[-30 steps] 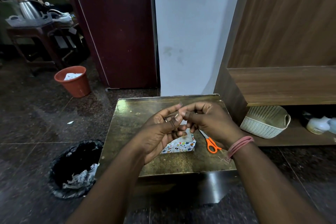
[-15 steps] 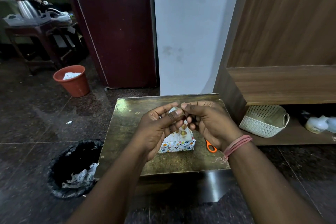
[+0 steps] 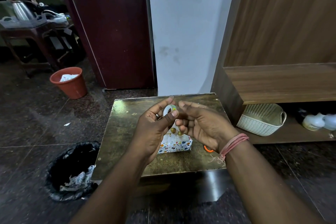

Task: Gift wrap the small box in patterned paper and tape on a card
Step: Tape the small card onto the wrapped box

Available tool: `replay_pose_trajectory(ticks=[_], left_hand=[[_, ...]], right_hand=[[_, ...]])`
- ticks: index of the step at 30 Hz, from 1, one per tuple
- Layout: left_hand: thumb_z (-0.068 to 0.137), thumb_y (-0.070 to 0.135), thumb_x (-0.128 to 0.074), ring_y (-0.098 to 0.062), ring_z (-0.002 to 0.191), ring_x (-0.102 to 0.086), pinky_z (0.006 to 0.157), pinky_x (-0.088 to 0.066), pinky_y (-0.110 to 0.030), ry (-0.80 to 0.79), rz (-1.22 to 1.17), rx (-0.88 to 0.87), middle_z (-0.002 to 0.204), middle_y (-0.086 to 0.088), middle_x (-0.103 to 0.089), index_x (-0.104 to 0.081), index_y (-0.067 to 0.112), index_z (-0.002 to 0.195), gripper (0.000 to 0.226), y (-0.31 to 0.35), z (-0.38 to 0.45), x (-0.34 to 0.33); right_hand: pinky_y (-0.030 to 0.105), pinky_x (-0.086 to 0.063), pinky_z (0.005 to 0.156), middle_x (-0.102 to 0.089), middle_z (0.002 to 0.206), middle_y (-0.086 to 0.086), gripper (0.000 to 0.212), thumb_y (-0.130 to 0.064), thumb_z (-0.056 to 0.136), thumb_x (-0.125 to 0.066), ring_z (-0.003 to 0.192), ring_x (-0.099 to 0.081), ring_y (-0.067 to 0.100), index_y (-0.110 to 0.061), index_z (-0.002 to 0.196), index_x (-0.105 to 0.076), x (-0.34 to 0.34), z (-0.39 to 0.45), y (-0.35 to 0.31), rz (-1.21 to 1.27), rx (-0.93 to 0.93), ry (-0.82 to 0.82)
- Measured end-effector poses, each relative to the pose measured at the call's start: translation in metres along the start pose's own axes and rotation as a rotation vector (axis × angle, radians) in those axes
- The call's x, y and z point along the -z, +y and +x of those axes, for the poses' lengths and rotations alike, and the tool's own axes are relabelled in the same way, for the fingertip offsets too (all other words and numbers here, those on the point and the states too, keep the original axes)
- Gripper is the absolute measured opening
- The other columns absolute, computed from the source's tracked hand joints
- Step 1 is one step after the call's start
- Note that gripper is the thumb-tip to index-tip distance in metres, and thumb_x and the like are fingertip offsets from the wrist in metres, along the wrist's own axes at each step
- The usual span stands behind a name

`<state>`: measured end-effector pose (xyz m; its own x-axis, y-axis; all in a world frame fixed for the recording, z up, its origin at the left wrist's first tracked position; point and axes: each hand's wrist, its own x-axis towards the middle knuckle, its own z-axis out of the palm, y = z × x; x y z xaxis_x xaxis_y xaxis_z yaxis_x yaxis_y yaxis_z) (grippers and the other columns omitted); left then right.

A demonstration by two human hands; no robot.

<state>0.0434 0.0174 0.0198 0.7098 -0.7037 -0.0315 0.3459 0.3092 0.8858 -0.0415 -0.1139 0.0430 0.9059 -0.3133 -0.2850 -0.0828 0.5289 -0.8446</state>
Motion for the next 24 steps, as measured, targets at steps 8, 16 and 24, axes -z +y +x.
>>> replay_pose_trajectory(ticks=[8, 16, 24], left_hand=[[0.082, 0.009, -0.080, -0.031, 0.131, -0.061, 0.116, -0.042, -0.052, -0.013, 0.085, -0.031, 0.133, -0.005, -0.070, -0.059, 0.014, 0.140, 0.062, -0.002, -0.001, 0.002], [0.081, 0.013, -0.075, -0.016, 0.131, -0.060, 0.110, -0.049, -0.041, 0.041, 0.076, 0.046, 0.133, 0.001, -0.070, -0.065, 0.019, 0.135, 0.055, 0.001, -0.002, 0.002], [0.098, -0.010, -0.046, -0.021, 0.103, -0.069, 0.085, -0.056, -0.032, 0.091, 0.034, 0.124, 0.122, -0.009, -0.074, -0.071, 0.009, 0.124, 0.041, 0.006, 0.000, 0.008]], right_hand=[[0.030, -0.061, 0.063, -0.070, 0.108, 0.025, 0.055, 0.013, 0.083, -0.067, 0.074, -0.071, 0.026, -0.001, 0.134, -0.054, 0.005, 0.001, -0.001, 0.021, 0.062, -0.023], [0.034, -0.054, 0.054, -0.064, 0.086, 0.016, 0.035, 0.014, 0.086, -0.066, 0.058, -0.061, 0.025, -0.006, 0.112, -0.054, 0.035, 0.000, -0.011, -0.409, 0.144, 0.311], [0.032, -0.050, 0.085, -0.069, 0.102, 0.013, 0.019, -0.006, 0.087, -0.062, 0.102, -0.065, 0.033, -0.014, 0.103, -0.055, 0.095, 0.004, -0.004, -1.433, 0.001, 0.645]])
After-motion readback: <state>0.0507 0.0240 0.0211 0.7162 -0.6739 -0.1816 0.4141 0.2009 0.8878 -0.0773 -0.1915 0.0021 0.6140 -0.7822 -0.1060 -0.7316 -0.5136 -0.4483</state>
